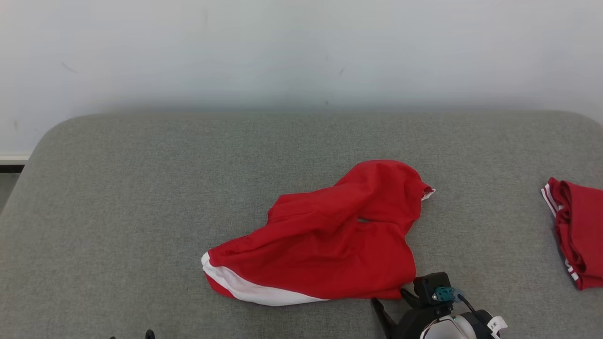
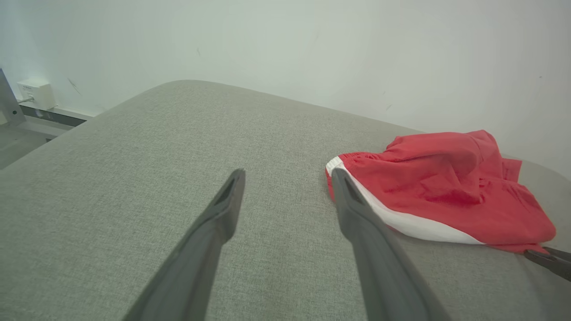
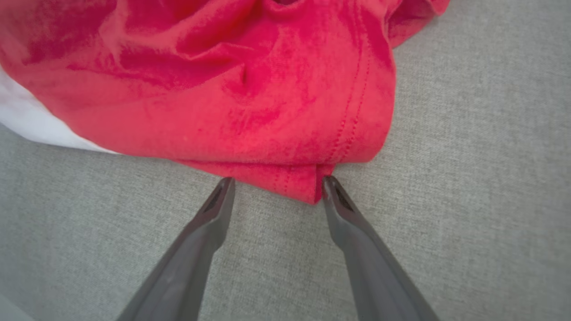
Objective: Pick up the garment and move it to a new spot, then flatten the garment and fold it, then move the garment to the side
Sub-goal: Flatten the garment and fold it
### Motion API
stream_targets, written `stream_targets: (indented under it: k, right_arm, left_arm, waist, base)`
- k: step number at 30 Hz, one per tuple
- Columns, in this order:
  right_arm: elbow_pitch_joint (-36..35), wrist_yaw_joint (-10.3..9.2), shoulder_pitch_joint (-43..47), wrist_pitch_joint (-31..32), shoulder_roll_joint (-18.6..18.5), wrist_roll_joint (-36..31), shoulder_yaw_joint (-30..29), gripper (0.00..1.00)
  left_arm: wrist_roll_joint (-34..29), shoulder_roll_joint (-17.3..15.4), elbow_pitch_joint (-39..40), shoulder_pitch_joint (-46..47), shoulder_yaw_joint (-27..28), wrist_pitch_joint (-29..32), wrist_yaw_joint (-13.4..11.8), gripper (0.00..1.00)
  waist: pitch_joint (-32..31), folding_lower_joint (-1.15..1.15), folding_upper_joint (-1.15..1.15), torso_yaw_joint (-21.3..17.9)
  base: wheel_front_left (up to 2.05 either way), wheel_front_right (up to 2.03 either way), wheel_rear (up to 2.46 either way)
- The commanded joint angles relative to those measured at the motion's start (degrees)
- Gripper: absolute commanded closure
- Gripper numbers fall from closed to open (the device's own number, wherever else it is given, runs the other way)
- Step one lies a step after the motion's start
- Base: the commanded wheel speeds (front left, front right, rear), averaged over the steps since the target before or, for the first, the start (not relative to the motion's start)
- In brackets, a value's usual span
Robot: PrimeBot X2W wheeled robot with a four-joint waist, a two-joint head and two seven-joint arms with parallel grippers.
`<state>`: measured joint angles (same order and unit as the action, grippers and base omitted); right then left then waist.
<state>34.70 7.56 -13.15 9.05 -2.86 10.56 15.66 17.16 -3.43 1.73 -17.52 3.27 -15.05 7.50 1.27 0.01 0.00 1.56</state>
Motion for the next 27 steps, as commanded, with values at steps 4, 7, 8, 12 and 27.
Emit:
stream_targets:
  k: [4, 7, 8, 12, 27]
  right_arm:
    - [2.17, -0.18, -1.37, -0.6, -0.04, 0.97, 0.92, 0.19]
    - [3.16, -0.17, -1.64, -0.94, -0.04, 1.28, 1.36, 0.31]
    - [3.42, -0.17, -1.72, -1.22, -0.04, 1.4, 1.49, 0.53]
    - [3.62, -0.17, -1.97, -2.41, -0.01, 1.71, 2.23, 1.0]
    - [-8.34, -0.18, 2.88, -12.08, -1.17, -3.86, -6.64, 1.0]
  left_arm:
    - [0.52, -0.52, -0.35, 1.03, -0.24, -0.15, -0.06, 0.0]
    - [0.6, -0.57, -0.53, 1.16, -0.23, -0.15, -0.06, 0.0]
    - [0.65, -0.56, -0.59, 1.18, -0.23, -0.15, -0.06, 0.0]
    - [0.79, -0.6, -0.83, 1.07, -0.15, -0.15, -0.06, 0.0]
    - [2.85, -2.03, -3.01, 0.62, 0.53, -0.15, -0.06, 0.0]
  waist:
    - [0.76, -0.01, 0.0, 0.7]
    - [0.82, -0.01, 0.0, 0.77]
    - [0.81, -0.01, 0.0, 0.77]
    - [0.65, -0.01, 0.0, 0.67]
    - [-1.4, -0.01, 0.0, -2.36]
  base:
    - [0.0, 0.0, 0.0]
    - [0.0, 0.0, 0.0]
    - [0.0, 0.0, 0.0]
    - [0.0, 0.0, 0.0]
    - [0.0, 0.0, 0.0]
